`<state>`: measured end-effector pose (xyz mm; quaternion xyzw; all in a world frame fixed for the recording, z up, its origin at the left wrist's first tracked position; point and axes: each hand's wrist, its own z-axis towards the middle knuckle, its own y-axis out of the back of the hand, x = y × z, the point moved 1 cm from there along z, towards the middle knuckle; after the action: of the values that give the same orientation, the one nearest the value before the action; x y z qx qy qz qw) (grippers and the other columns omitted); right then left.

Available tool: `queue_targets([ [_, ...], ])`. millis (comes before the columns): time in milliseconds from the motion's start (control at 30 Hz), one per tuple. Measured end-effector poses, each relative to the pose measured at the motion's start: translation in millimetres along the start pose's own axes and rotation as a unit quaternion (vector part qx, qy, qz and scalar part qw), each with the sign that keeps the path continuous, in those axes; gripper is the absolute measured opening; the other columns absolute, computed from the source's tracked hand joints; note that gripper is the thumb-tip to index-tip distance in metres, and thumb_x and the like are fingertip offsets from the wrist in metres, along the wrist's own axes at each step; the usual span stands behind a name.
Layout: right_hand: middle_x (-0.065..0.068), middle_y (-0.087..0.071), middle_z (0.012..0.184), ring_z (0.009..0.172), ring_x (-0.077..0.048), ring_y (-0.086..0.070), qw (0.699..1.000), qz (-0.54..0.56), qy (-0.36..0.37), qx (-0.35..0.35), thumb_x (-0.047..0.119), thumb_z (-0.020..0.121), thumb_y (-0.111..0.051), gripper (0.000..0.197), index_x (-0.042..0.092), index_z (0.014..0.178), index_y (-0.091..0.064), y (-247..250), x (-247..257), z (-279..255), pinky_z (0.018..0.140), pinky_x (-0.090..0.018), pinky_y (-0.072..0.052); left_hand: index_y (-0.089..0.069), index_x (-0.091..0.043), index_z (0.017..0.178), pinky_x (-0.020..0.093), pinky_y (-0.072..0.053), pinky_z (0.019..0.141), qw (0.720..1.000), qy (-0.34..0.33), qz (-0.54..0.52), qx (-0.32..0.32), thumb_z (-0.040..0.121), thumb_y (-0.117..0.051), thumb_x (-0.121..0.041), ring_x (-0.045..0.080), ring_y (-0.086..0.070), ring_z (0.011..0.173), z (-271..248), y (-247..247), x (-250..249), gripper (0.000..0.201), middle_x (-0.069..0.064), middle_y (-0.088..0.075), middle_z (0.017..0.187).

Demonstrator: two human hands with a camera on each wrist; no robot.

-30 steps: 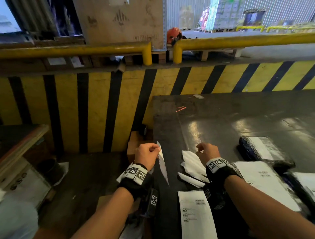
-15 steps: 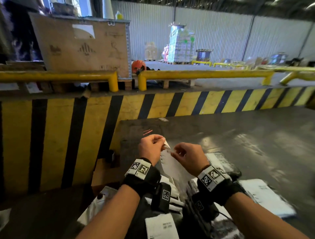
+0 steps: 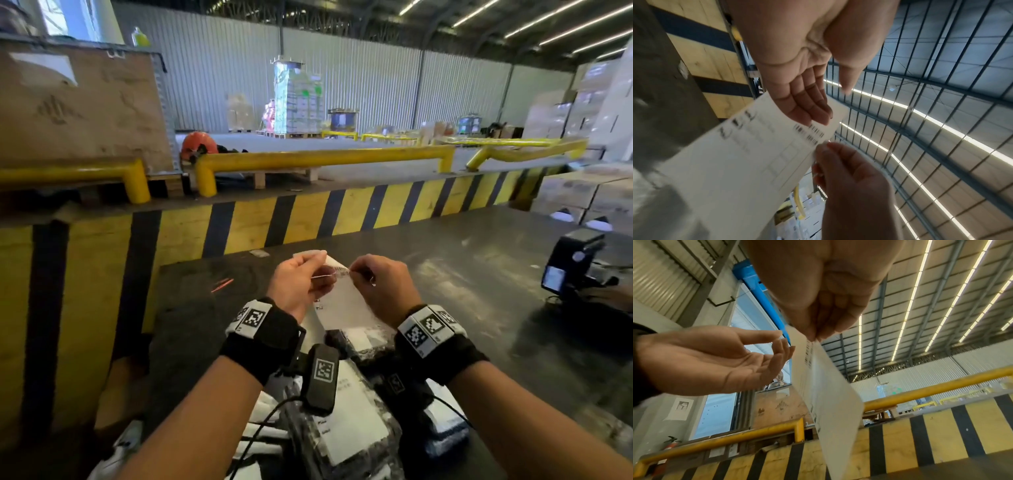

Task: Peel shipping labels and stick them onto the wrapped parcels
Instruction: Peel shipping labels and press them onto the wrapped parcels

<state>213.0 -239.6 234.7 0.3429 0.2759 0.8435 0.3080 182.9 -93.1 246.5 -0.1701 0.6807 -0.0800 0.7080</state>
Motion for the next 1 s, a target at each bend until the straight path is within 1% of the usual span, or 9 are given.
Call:
queue_targets([
  [100, -0.007, -0.07, 0.084, 0.074, -0.021, -0.06, 1.0, -0.006, -0.015, -0.005, 0.011, 0.084, -0.06, 0.008, 0.01, 0.084, -0.068, 21.8, -37.9, 13.1, 0.073, -0.033, -0.051, -0.059, -0.007, 0.095, 0.031, -0.051, 0.069, 1.0, 0.008, -0.012, 0.015, 0.094, -0.051, -0.032, 0.019, -0.06, 0.068, 22.3, -25.7, -0.5, 0.026, 0.007, -0.062, 0.073],
  [167, -0.006, -0.07, 0.085, 0.077, -0.02, -0.061, 0.999, 0.003, -0.044, -0.009, 0.012, 0.085, -0.06, 0.009, 0.009, 0.087, -0.069, 36.7, -71.3, 20.0, 0.074, -0.029, -0.05, -0.058, -0.01, 0.09, 0.029, -0.052, 0.068, 1.0, -0.013, 0.008, 0.011, 0.093, -0.054, -0.024, 0.017, -0.059, 0.066, 40.8, -43.3, 2.1, 0.015, 0.006, -0.061, 0.074],
  [300, 0.003, -0.064, 0.082, 0.075, -0.011, -0.057, 0.995, 0.061, -0.081, 0.011, 0.017, 0.086, -0.062, 0.012, 0.01, 0.092, -0.07, 65.5, -138.7, 35.1, 0.071, -0.018, -0.04, -0.06, -0.012, 0.087, 0.027, -0.052, 0.067, 0.979, -0.07, 0.186, -0.041, 0.087, -0.062, -0.007, 0.014, -0.058, 0.067, 81.7, -81.6, 29.0, 0.005, 0.006, -0.063, 0.08],
  [433, 0.002, -0.068, 0.079, 0.074, -0.015, -0.062, 0.976, 0.181, -0.108, 0.045, 0.017, 0.083, -0.066, 0.007, 0.023, 0.078, -0.067, 68.9, -209.4, 52.8, 0.073, -0.029, -0.05, -0.06, -0.009, 0.103, 0.035, -0.051, 0.078, 0.936, -0.061, 0.341, -0.063, 0.082, -0.069, -0.017, 0.018, -0.059, 0.082, 121.2, -110.9, 72.8, 0.024, 0.008, -0.064, 0.092],
  [500, -0.001, -0.067, 0.076, 0.07, -0.015, -0.061, 0.959, 0.245, -0.128, 0.069, 0.013, 0.083, -0.067, 0.01, 0.022, 0.077, -0.066, 65.0, -234.4, 59.5, 0.072, -0.031, -0.052, -0.06, -0.01, 0.1, 0.033, -0.051, 0.071, 0.938, -0.032, 0.34, -0.05, 0.084, -0.068, -0.015, 0.017, -0.059, 0.079, 133.5, -120.5, 93.8, 0.018, 0.007, -0.064, 0.091],
  [567, -0.002, -0.064, 0.073, 0.064, -0.011, -0.057, 0.941, 0.294, -0.141, 0.096, 0.008, 0.084, -0.064, 0.003, 0.01, 0.084, -0.066, 59.1, -251.1, 65.0, 0.066, -0.023, -0.05, -0.059, -0.011, 0.09, 0.029, -0.051, 0.063, 0.949, -0.012, 0.312, -0.043, 0.086, -0.065, -0.01, 0.015, -0.059, 0.071, 141.7, -126.8, 110.0, 0.008, 0.007, -0.063, 0.085],
  [633, -0.002, -0.061, 0.069, 0.054, -0.001, -0.055, 0.93, 0.318, -0.144, 0.112, 0.004, 0.084, -0.063, 0.003, 0.004, 0.086, -0.065, 48.8, -265.3, 68.9, 0.056, -0.013, -0.047, -0.058, -0.013, 0.084, 0.027, -0.054, 0.056, 0.959, -0.001, 0.28, -0.049, 0.086, -0.062, -0.003, 0.015, -0.06, 0.067, 148.3, -129.3, 122.0, 0.011, 0.006, -0.063, 0.081],
  [800, 0.002, -0.06, 0.064, 0.045, 0.006, -0.054, 0.925, 0.318, -0.165, 0.131, 0.004, 0.083, -0.065, 0.007, 0.01, 0.078, -0.065, 3.1, -292.0, 75.7, 0.05, -0.01, -0.045, -0.061, -0.013, 0.08, 0.043, -0.058, 0.073, 0.953, 0.008, 0.286, -0.094, 0.083, -0.063, 0.003, 0.023, -0.065, 0.071, 167.4, -119.3, 142.3, 0.017, 0.01, -0.067, 0.081],
  [1000, 0.004, -0.062, 0.068, 0.057, -0.004, -0.056, 0.913, 0.317, -0.188, 0.172, 0.004, 0.077, -0.072, 0.022, 0.022, 0.072, -0.06, -50.0, -306.9, 88.8, 0.056, -0.02, -0.046, -0.068, -0.014, 0.082, 0.041, -0.06, 0.076, 0.923, -0.003, 0.344, -0.175, 0.077, -0.071, 0.0, 0.026, -0.071, 0.08, 194.7, -92.9, 163.6, 0.015, 0.012, -0.072, 0.088],
])
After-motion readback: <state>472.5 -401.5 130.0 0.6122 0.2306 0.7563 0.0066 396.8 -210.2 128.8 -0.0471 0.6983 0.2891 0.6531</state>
